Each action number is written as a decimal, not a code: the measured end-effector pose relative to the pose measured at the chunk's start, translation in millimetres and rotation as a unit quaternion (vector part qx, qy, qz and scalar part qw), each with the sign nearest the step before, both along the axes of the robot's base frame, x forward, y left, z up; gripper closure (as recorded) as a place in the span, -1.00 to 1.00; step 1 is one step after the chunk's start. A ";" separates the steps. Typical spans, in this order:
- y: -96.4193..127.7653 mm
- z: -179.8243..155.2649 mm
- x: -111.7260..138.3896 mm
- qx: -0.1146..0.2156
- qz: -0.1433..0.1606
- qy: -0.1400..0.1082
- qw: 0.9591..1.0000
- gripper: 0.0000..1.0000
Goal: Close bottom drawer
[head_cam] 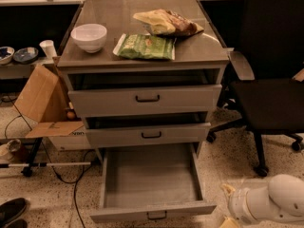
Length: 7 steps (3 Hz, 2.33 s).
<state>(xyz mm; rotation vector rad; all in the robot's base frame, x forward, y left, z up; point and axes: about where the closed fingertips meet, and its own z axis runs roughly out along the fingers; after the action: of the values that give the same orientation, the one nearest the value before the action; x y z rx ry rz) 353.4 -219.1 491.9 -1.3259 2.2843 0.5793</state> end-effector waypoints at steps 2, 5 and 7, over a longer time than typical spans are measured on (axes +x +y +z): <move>-5.4 -143.2 -20.9 0.058 -0.028 0.069 0.996 -0.15; 88.7 -307.9 -27.7 0.165 0.007 0.146 0.975 1.00; 137.8 -325.3 27.9 0.170 -0.022 0.113 0.979 1.00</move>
Offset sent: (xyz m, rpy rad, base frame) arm -0.0663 0.0113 -0.2735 0.2648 0.3286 -0.1070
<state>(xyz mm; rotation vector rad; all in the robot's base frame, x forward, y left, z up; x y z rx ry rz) 381.3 -81.3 166.6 -1.0866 2.2488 1.0977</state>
